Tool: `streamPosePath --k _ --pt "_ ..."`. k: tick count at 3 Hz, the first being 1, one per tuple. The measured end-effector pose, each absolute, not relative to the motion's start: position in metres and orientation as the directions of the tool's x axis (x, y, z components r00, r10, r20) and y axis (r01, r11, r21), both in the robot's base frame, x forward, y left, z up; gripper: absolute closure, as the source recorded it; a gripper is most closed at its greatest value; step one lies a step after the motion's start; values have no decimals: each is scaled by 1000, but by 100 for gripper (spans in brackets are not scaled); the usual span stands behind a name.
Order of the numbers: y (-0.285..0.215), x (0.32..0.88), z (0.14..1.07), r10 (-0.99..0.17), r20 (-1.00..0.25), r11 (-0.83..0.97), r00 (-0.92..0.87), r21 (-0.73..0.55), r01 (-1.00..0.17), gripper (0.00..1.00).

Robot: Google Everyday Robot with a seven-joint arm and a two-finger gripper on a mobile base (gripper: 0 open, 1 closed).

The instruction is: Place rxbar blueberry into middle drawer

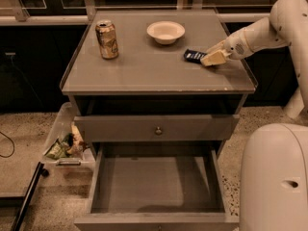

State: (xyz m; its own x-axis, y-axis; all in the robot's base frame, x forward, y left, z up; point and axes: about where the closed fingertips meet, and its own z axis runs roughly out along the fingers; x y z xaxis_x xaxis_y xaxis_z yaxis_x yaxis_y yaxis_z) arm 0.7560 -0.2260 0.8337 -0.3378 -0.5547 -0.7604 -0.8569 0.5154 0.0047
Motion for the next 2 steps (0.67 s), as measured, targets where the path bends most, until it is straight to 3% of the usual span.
streamPosePath --k 2 --pt "-224 750 838 -569 -755 494 -327 4 -869 100"
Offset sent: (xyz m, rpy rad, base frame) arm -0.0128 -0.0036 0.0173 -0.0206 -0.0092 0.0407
